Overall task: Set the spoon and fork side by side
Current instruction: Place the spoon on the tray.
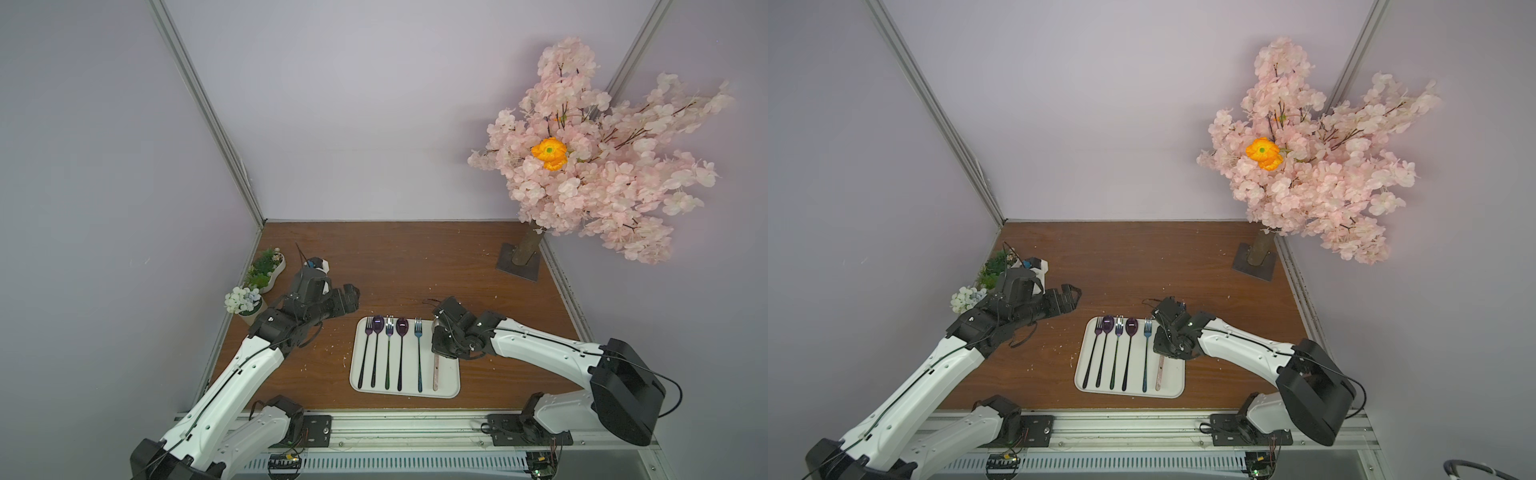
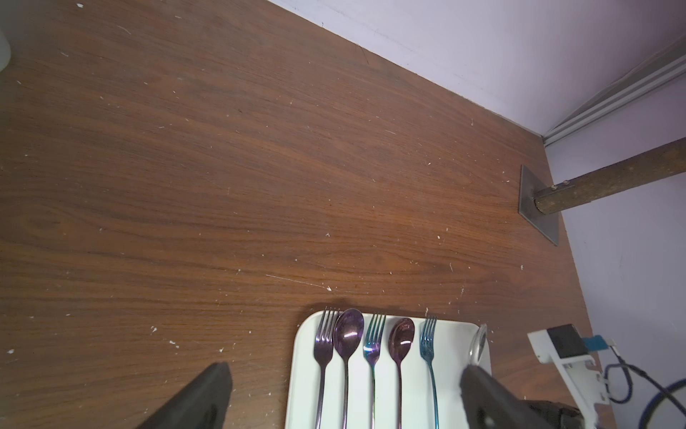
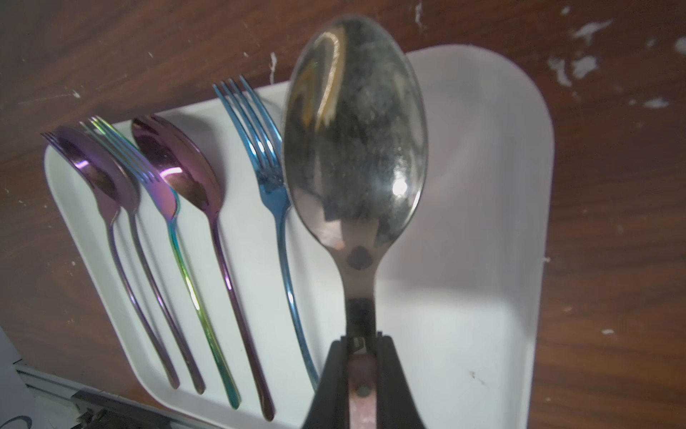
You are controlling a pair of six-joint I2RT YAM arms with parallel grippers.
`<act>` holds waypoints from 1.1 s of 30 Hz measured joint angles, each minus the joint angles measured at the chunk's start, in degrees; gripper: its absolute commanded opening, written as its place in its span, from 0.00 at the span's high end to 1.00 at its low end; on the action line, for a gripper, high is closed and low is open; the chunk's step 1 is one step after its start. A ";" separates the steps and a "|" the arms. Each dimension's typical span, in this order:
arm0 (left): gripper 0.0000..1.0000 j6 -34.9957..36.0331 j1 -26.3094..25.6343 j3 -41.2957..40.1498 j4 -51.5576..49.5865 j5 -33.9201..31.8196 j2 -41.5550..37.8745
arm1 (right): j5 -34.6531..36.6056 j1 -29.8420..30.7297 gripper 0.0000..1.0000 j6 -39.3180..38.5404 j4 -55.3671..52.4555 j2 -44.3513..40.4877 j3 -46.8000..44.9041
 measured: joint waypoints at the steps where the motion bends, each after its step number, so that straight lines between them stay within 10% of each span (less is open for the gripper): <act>1: 0.01 0.00 0.00 -0.04 -0.07 0.09 -0.02 | 0.15 0.00 1.00 -0.31 0.11 0.70 0.17; 17: 0.01 -0.24 0.00 -1.44 -0.07 0.11 -1.92 | 0.17 0.17 1.00 -3.41 2.54 6.88 0.79; 33: 0.01 -0.76 0.00 -2.93 -0.07 0.07 -2.60 | 0.24 0.44 0.71 -4.26 0.74 7.96 2.89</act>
